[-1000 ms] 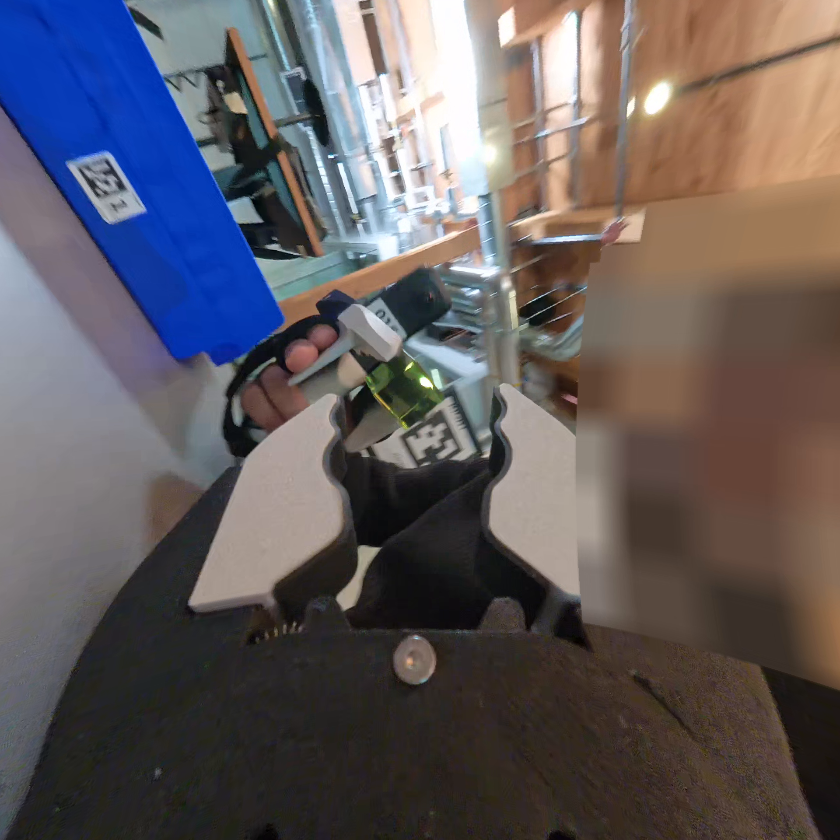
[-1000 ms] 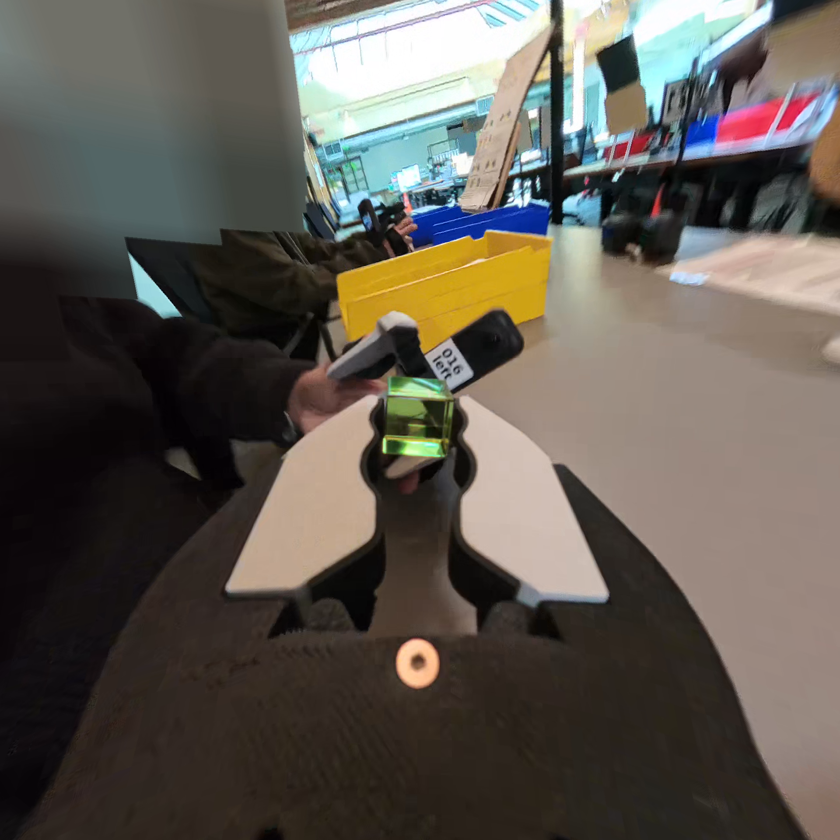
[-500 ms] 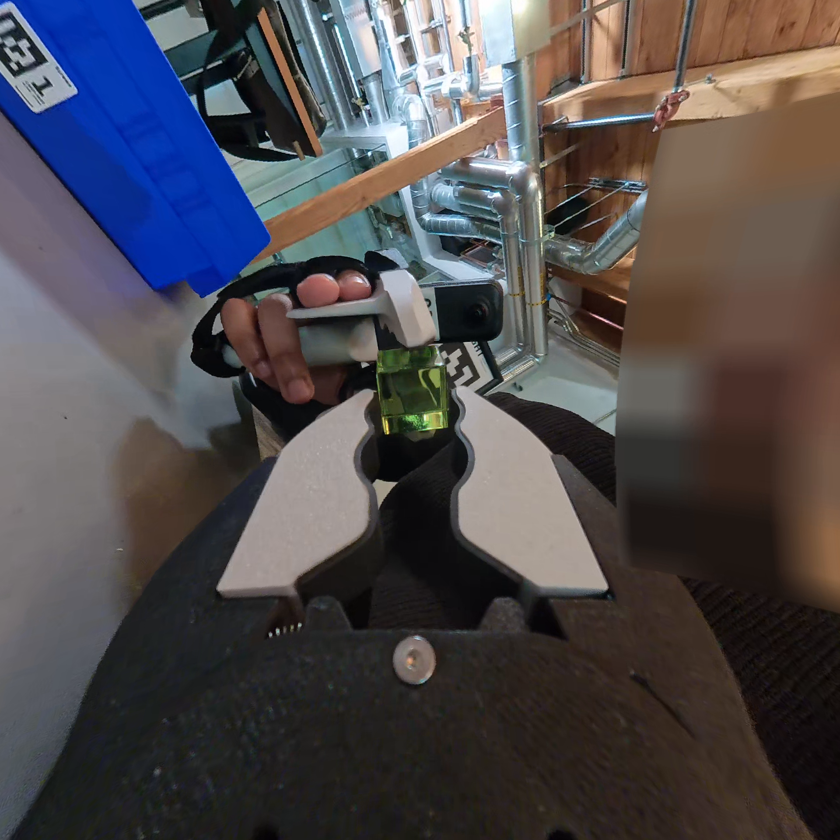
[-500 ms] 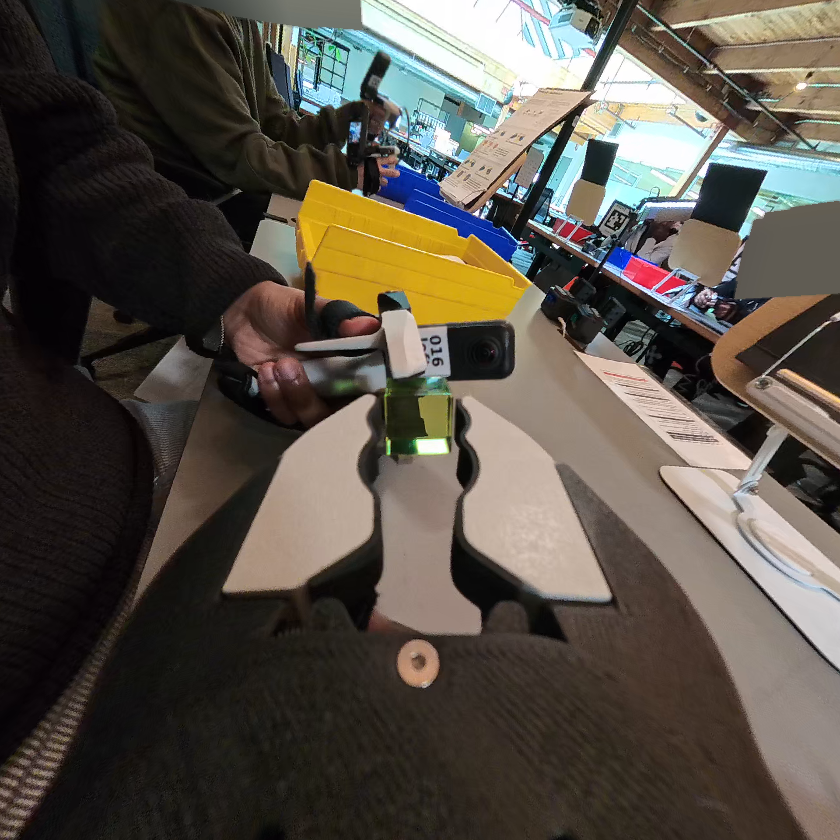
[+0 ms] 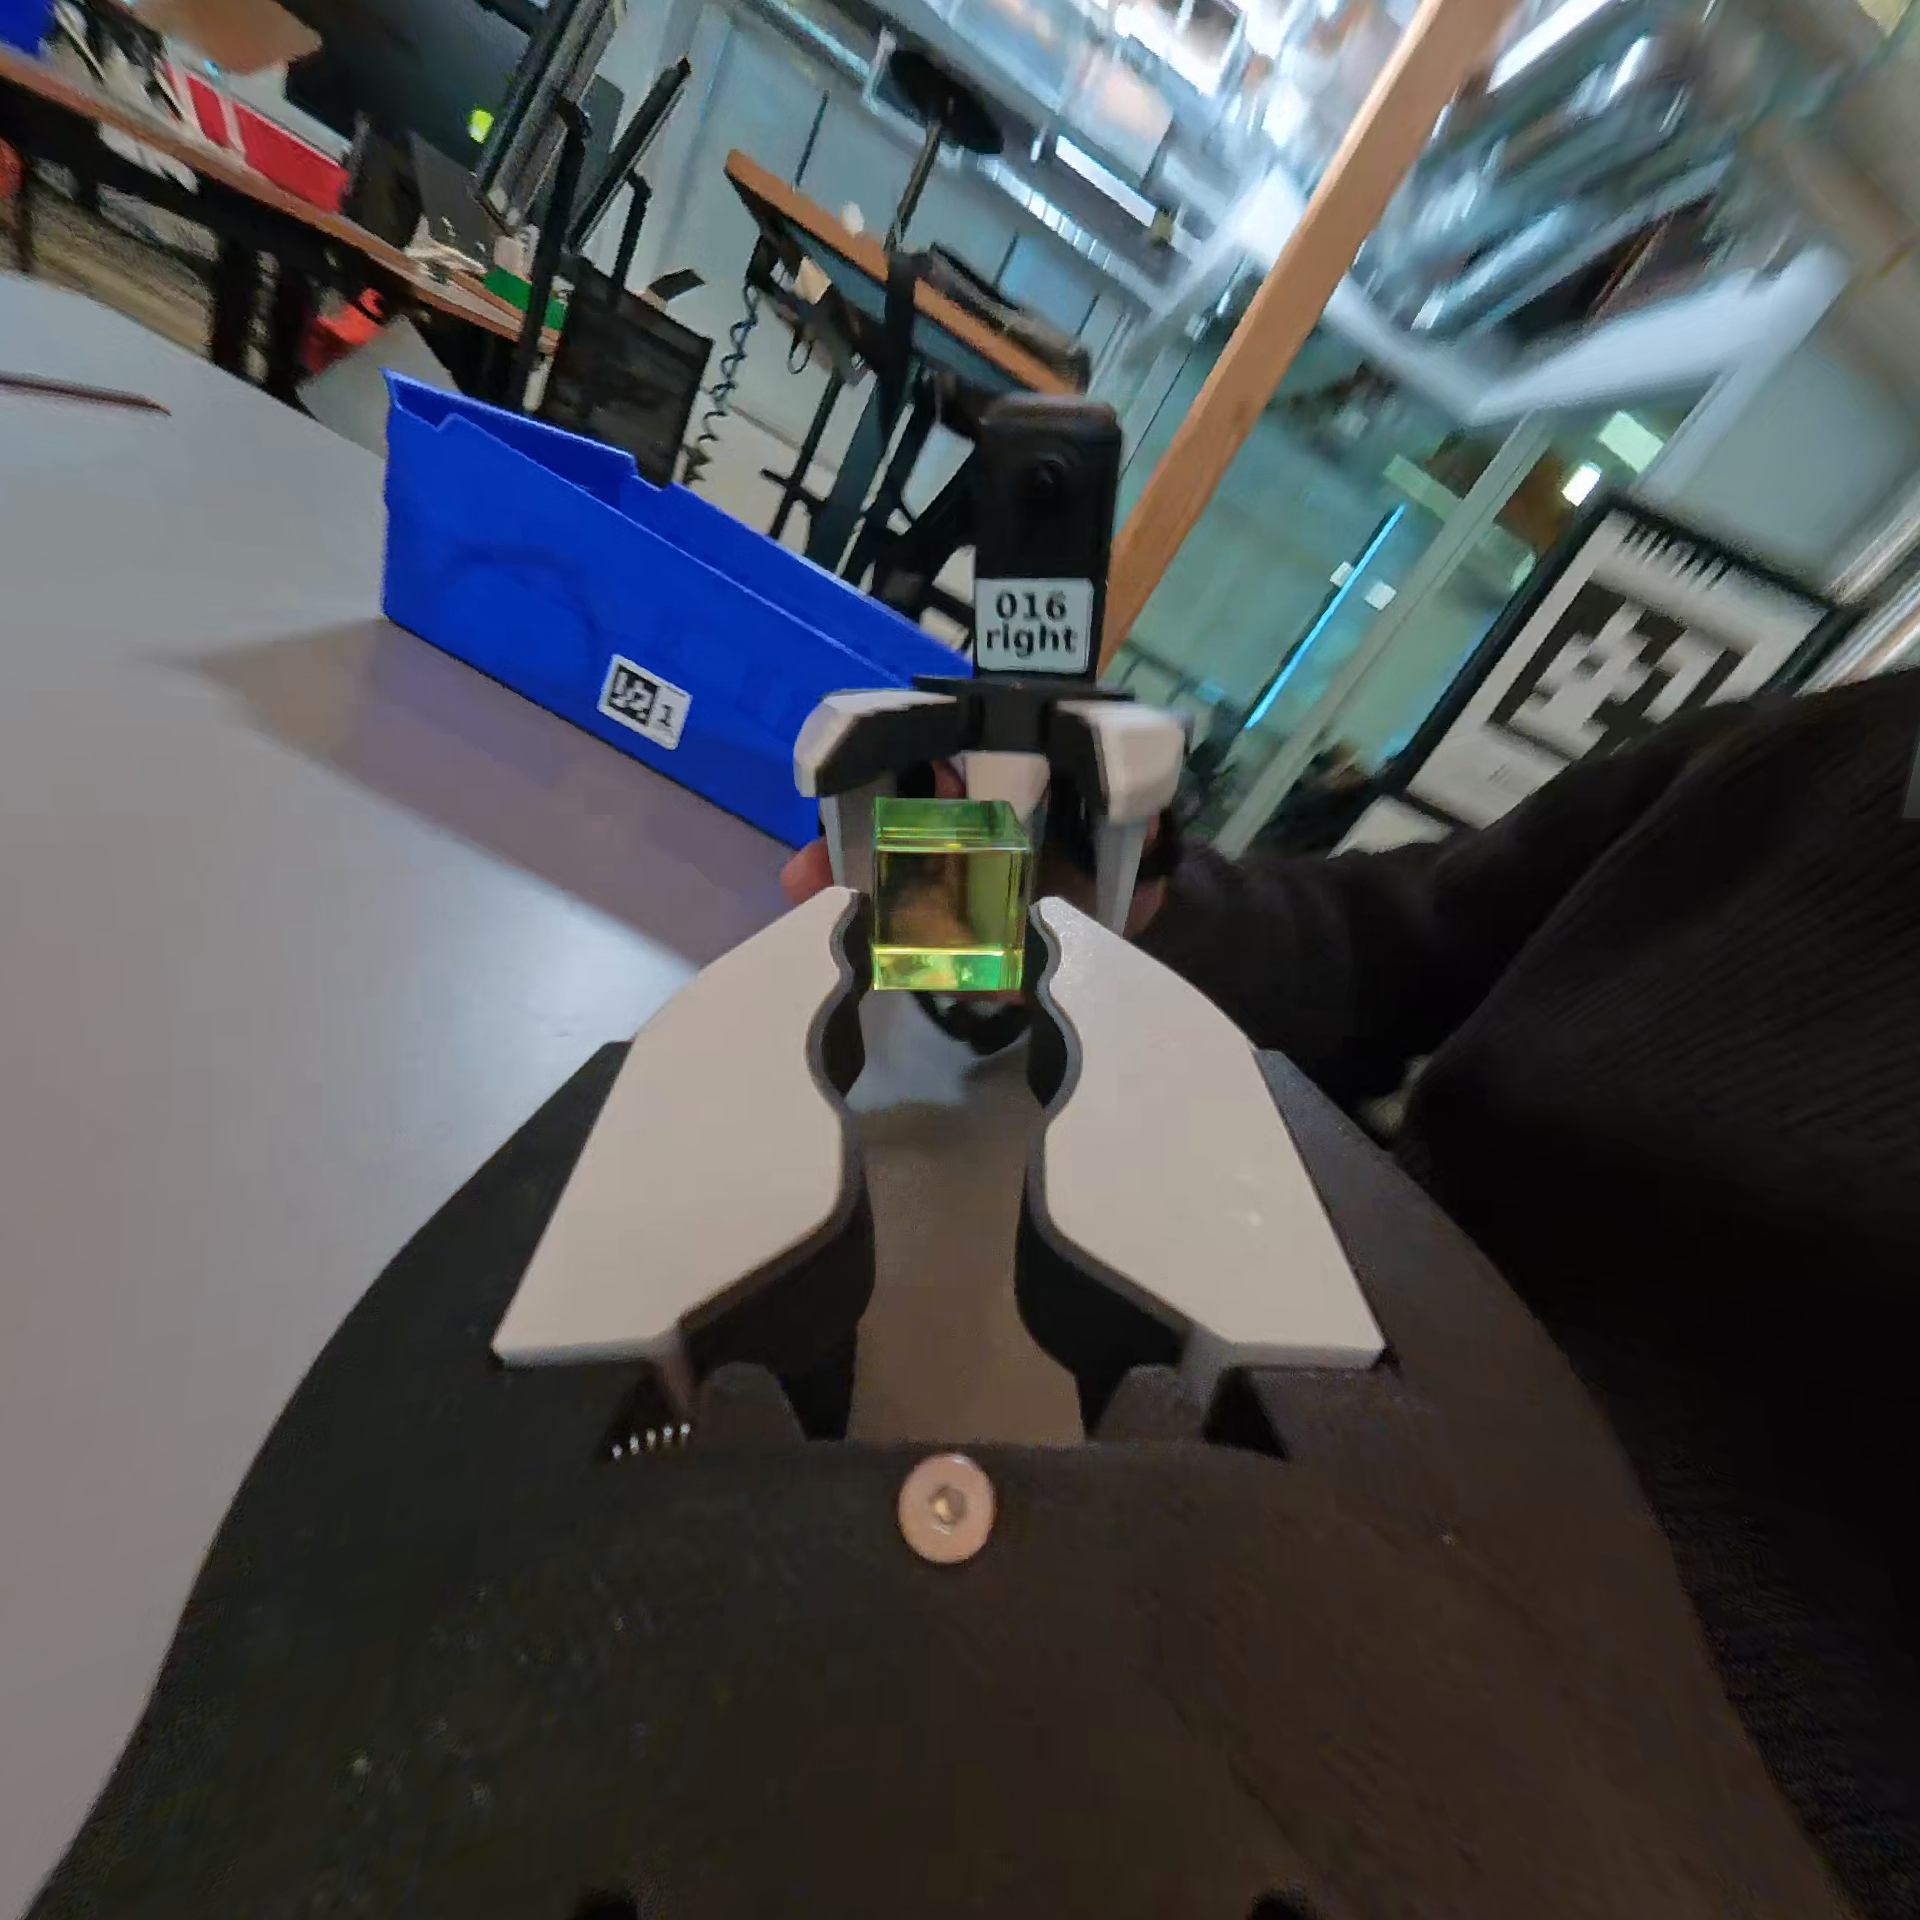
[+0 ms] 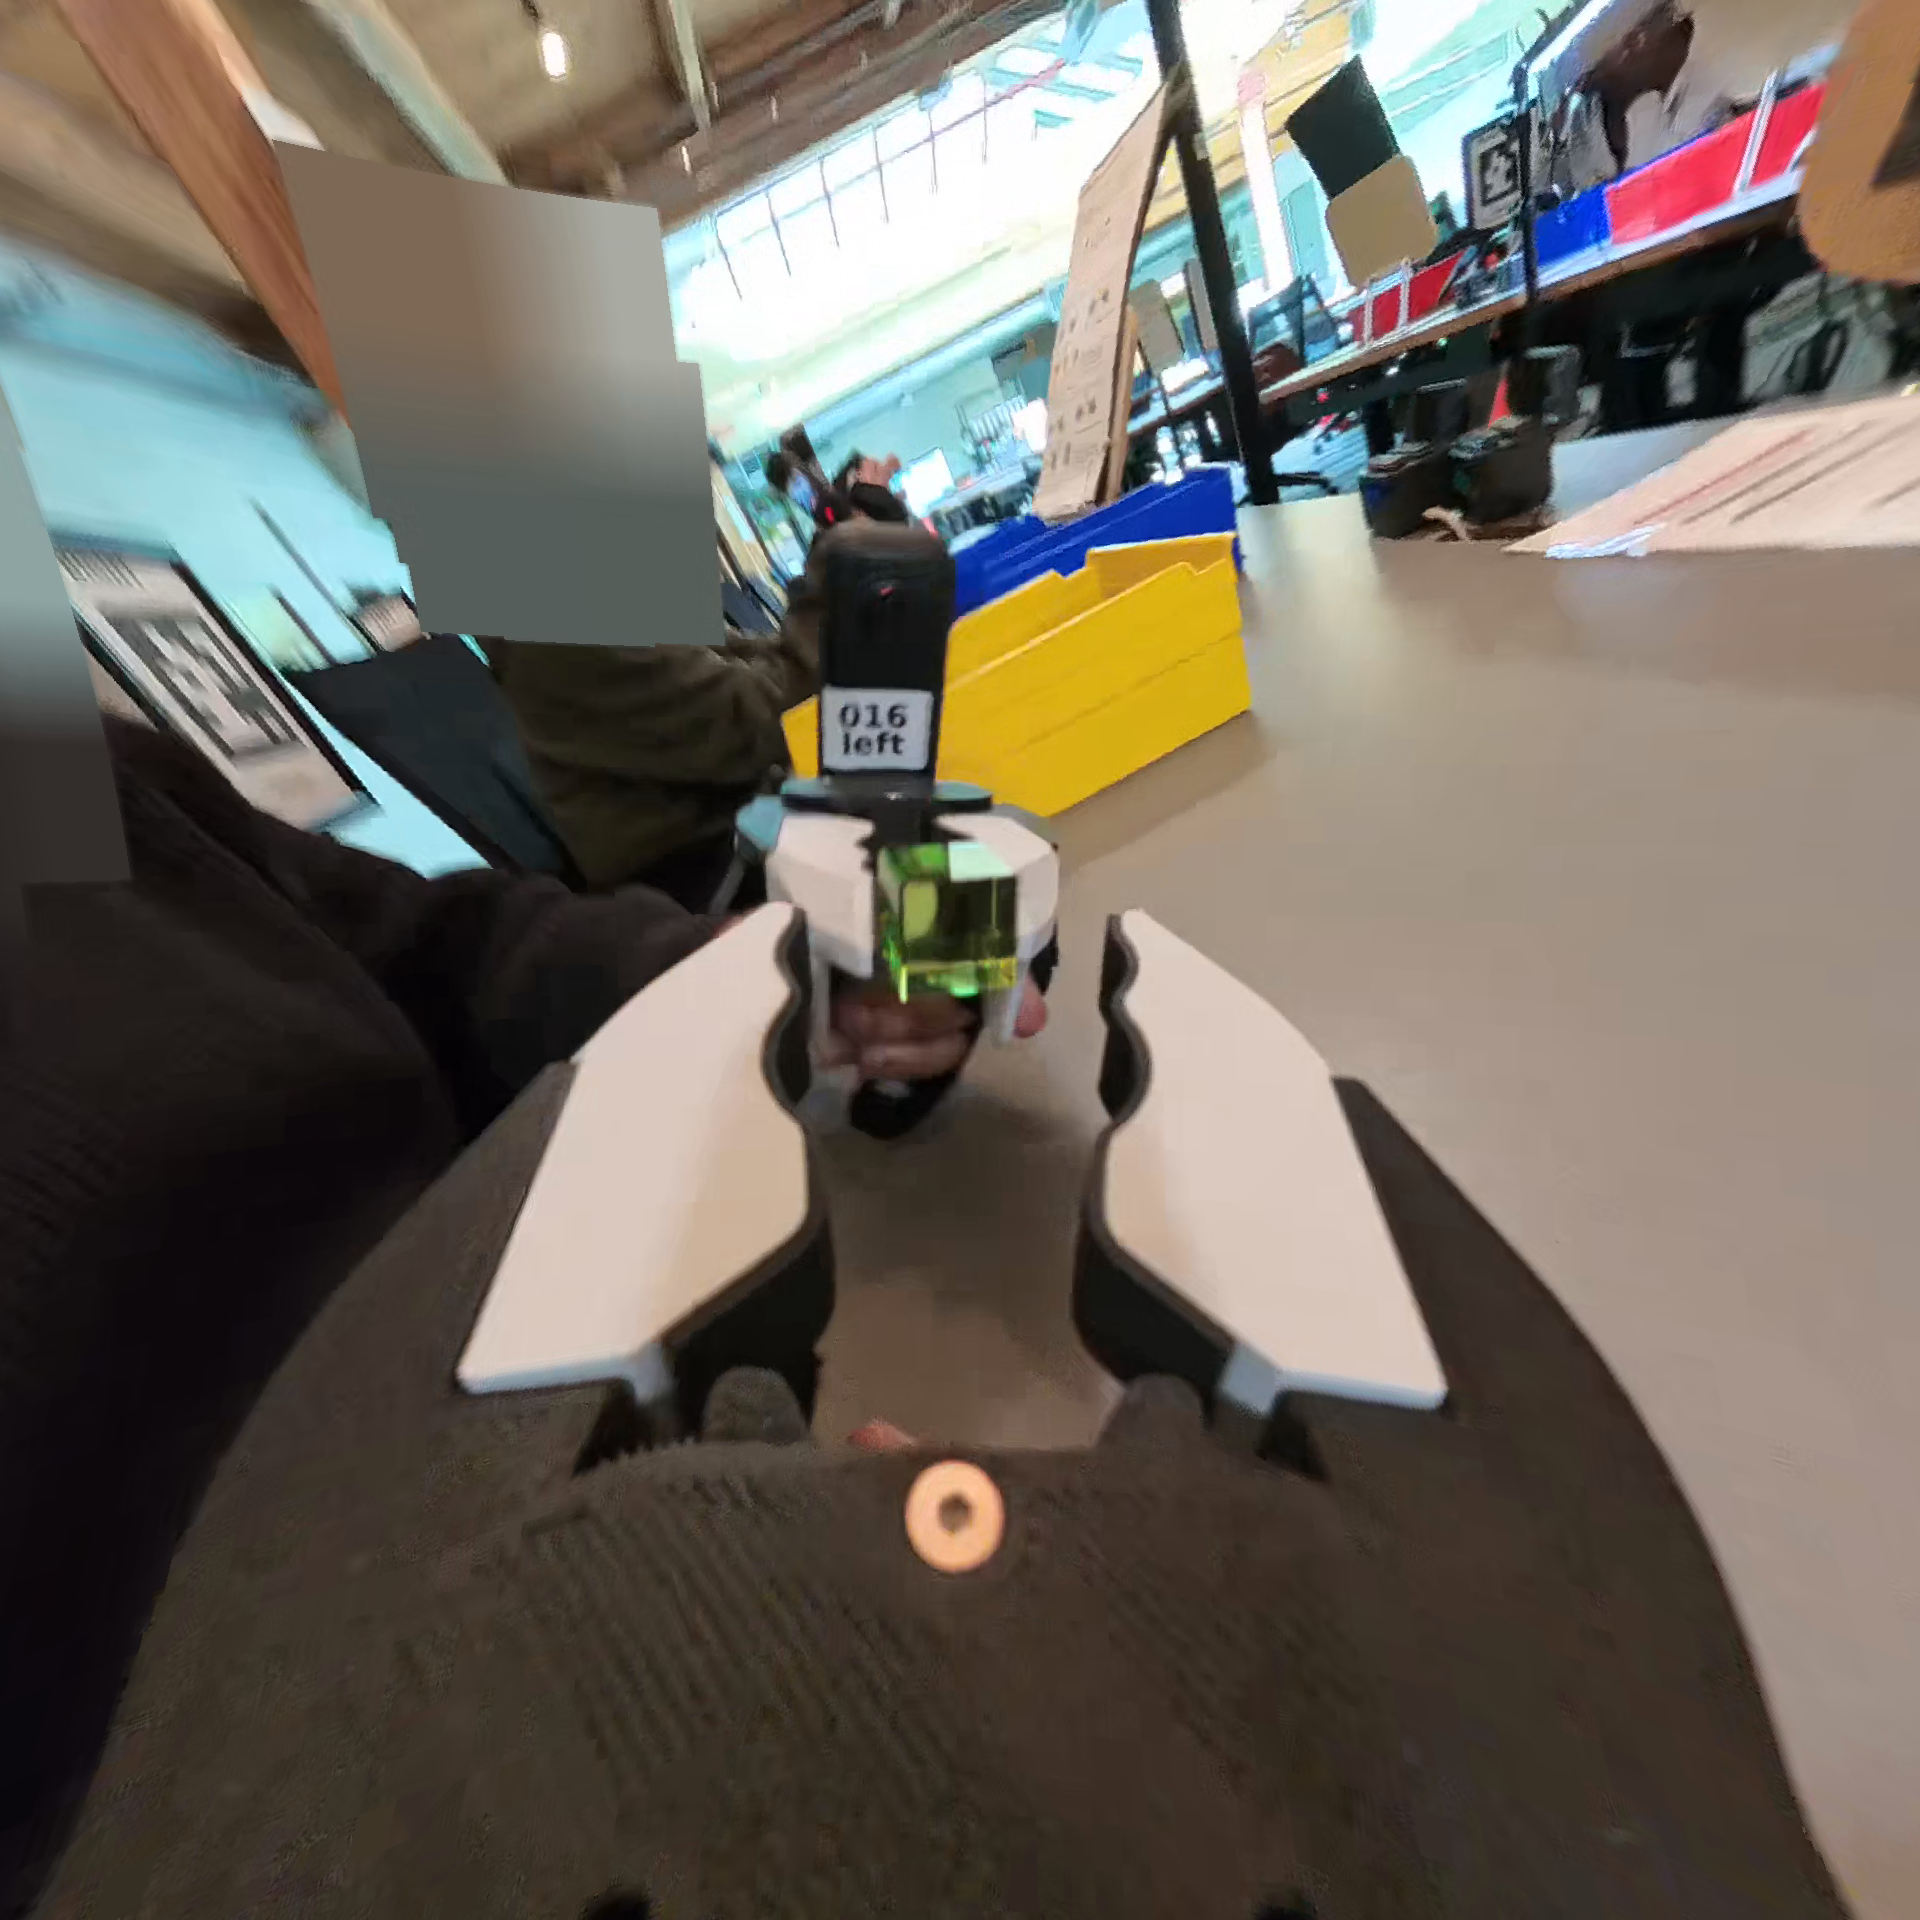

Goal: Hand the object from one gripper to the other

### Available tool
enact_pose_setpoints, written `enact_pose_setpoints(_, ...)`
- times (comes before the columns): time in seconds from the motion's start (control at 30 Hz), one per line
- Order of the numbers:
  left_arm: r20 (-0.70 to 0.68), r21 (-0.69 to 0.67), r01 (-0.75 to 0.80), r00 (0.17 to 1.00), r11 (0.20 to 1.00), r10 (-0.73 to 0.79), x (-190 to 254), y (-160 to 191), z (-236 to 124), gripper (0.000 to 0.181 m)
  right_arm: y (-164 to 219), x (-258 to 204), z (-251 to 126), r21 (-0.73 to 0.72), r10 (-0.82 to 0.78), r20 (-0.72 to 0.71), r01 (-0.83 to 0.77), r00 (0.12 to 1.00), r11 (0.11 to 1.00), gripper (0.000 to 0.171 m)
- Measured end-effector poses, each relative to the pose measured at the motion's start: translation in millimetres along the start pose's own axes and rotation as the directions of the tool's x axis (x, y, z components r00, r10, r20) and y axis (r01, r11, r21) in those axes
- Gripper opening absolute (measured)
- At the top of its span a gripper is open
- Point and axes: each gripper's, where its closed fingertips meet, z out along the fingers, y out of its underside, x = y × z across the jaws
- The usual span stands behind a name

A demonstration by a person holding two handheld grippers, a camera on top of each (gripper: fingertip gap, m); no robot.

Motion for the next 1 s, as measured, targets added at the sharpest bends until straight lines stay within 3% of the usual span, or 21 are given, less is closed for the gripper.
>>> enact_pose_setpoints(0.1, 0.055, -0.083, -0.21, 0.975, 0.974, 0.215, 3.6, 6.9, 4.5, 0.029, -6.1, 5.7, -4.5, 0.051, 0.155, 0.033, -0.157, 0.987, 0.986, 0.055)
enact_pose_setpoints(0.23, 0.098, -0.158, -0.432, 0.888, 0.888, 0.449, 7.3, 9.9, 6.8, 0.03, 6.4, 3.2, -0.7, -0.037, 0.289, 0.083, -0.287, 0.954, 0.957, 0.056)
enact_pose_setpoints(0.4, 0.11, -0.253, -0.635, 0.73, 0.73, 0.674, 9.5, 13.8, 6.5, 0.03, 17.9, -15.2, 5.9, -0.157, 0.547, 0.228, -0.524, 0.806, 0.837, 0.053)
enact_pose_setpoints(0.5, 0.087, -0.265, -0.682, 0.687, 0.681, 0.722, 14.6, 17.8, 9.5, 0.03, 21.6, -20.1, 6.2, -0.204, 0.621, 0.268, -0.586, 0.737, 0.784, 0.046)
enact_pose_setpoints(0.63, 0.069, -0.28, -0.722, 0.643, 0.633, 0.763, 17.6, 21.7, 11.4, 0.03, 30.9, -27.8, 8.5, -0.27, 0.616, 0.267, -0.557, 0.741, 0.786, 0.03)
enact_pose_setpoints(0.87, 0.094, -0.283, -0.699, 0.661, 0.657, 0.744, 13.7, 22.2, 10.8, 0.033, 30.7, -23.9, 8.8, -0.252, 0.588, 0.238, -0.535, 0.773, 0.806, 0.029)
enact_pose_setpoints(1.0, 0.138, -0.257, -0.652, 0.705, 0.713, 0.695, 9.4, 17.6, 11.4, 0.068, 21.2, -17.8, 5.0, -0.194, 0.561, 0.239, -0.527, 0.792, 0.827, 0.029)
